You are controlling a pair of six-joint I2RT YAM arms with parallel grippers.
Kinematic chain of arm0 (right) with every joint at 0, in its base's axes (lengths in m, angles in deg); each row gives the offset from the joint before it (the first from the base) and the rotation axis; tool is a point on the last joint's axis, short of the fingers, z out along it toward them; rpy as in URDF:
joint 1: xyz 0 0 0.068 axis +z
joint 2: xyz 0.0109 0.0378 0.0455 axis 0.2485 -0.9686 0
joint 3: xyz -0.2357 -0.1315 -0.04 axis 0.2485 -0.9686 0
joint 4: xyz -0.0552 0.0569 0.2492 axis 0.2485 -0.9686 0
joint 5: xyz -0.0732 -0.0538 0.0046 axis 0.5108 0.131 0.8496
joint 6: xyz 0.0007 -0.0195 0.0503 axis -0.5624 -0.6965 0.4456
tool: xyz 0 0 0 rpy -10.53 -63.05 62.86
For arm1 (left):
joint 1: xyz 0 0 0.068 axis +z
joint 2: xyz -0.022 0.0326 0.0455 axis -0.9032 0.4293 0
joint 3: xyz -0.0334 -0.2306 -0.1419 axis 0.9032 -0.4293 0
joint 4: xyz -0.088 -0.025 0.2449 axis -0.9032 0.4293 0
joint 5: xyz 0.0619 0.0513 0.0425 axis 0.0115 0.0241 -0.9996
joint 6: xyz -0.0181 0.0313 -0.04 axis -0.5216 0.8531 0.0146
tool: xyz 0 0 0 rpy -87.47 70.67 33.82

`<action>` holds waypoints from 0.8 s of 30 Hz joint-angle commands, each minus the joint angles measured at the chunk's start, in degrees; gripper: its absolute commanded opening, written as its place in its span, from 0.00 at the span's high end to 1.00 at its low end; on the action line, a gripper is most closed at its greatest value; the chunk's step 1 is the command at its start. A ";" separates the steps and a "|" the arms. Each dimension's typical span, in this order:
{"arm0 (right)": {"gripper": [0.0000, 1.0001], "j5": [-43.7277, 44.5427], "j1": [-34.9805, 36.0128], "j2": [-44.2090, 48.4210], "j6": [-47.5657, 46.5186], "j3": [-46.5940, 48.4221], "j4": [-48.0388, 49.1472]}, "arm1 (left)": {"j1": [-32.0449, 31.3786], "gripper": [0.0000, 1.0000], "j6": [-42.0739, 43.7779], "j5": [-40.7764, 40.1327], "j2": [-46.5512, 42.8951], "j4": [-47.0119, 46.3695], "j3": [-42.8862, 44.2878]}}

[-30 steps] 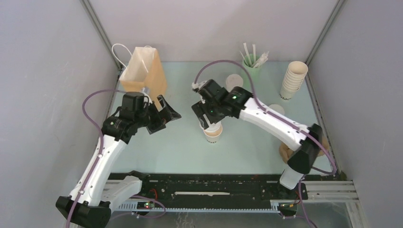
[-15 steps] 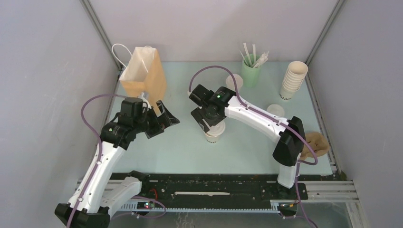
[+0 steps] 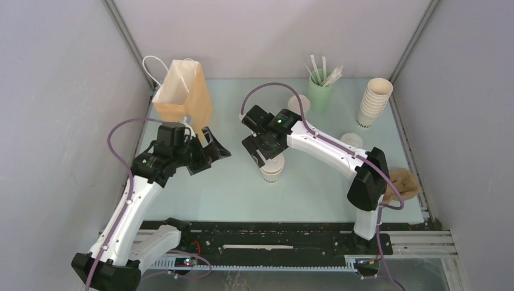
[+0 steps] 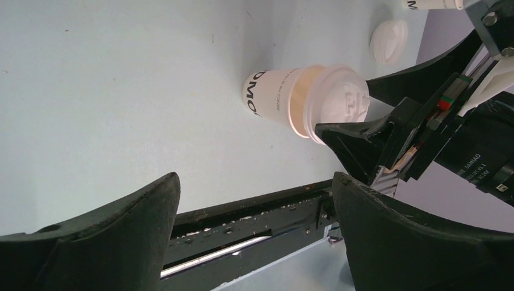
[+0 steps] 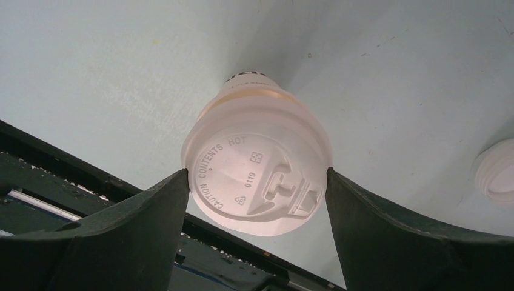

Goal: Pack the takeout coffee

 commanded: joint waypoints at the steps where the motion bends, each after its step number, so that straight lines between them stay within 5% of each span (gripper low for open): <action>1: 0.11 -0.80 -0.57 -0.38 -1.47 0.00 2.19 | 0.06 0.00 1.87 0.83 0.31 -1.60 1.59; 24: 0.10 -1.96 -1.67 1.51 -2.20 -3.63 4.26 | 0.05 0.00 0.03 1.70 1.38 -3.41 1.61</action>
